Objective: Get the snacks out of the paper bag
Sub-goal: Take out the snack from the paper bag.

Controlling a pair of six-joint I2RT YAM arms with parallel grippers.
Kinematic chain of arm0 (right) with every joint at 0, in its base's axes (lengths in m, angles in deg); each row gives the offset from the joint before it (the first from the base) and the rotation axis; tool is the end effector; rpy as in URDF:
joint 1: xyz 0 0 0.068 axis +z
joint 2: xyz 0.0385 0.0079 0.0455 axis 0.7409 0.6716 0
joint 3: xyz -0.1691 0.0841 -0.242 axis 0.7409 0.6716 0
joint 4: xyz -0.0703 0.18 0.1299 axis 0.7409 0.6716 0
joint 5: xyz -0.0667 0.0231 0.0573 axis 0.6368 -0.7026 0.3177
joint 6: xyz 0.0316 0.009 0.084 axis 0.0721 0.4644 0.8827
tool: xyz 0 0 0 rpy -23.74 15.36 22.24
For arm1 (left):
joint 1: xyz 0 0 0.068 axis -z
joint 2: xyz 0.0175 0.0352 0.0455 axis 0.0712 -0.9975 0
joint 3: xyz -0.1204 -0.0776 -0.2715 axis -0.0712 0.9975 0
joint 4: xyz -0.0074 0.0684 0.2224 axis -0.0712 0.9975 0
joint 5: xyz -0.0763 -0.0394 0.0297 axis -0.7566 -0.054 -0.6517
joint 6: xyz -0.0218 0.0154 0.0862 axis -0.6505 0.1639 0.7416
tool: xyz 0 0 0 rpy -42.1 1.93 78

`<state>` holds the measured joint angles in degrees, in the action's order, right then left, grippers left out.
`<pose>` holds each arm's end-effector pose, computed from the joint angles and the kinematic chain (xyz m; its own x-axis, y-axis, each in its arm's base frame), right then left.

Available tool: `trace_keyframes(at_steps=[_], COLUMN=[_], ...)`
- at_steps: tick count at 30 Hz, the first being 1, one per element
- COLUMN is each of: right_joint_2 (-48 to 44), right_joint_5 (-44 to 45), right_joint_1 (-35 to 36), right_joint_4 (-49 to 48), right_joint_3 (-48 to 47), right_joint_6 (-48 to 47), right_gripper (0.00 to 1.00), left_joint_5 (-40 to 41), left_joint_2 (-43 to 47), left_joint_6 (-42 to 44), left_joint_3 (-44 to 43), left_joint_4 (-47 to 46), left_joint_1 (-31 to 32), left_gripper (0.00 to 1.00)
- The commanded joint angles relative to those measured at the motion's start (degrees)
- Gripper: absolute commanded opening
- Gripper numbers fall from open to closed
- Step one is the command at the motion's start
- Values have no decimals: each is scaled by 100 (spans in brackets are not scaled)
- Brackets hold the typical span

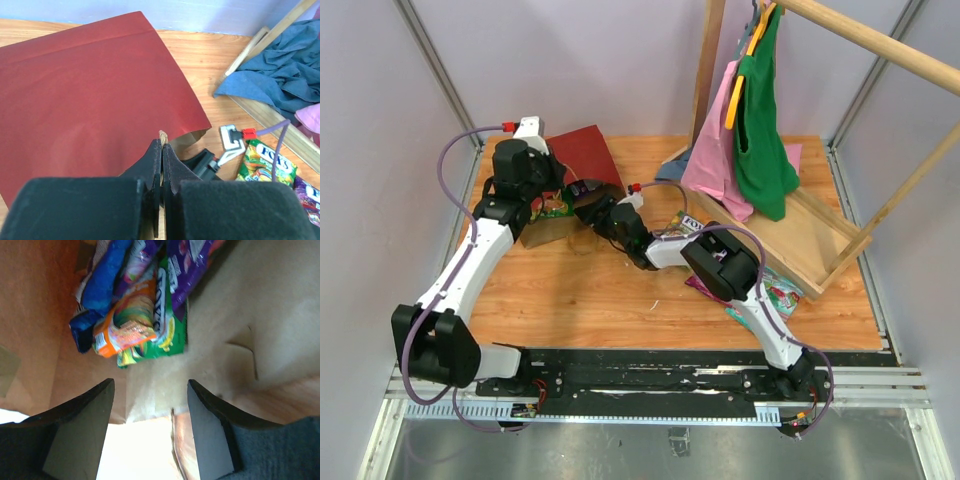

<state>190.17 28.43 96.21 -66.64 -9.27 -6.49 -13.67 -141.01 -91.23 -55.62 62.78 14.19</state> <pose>0.3842 0.4179 0.1725 -0.6454 0.6808 -0.3462 -0.1601 0.3226 0.9329 0.3104 -0.0576 0.3774 -0.3315 -0.1532 -0.9309 0.1346 0.9690 -0.2074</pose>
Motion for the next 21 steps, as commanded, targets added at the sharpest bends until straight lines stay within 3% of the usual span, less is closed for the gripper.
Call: trace_keyframes(at_steps=[1,21], right_joint_2=[351,1974], right_joint_5=[40,39], right_joint_1=[-57,161], right_joint_4=[139,2068], right_joint_3=[-774,-3791], right_joint_6=[-46,-32], right_gripper=[61,55], left_joint_5=[-350,-731], left_joint_2=[204,143], left_joint_6=[0,-6], left_joint_3=[46,20], left_joint_4=[-14,-75], left_joint_1=[17,16], left_gripper=[1,3])
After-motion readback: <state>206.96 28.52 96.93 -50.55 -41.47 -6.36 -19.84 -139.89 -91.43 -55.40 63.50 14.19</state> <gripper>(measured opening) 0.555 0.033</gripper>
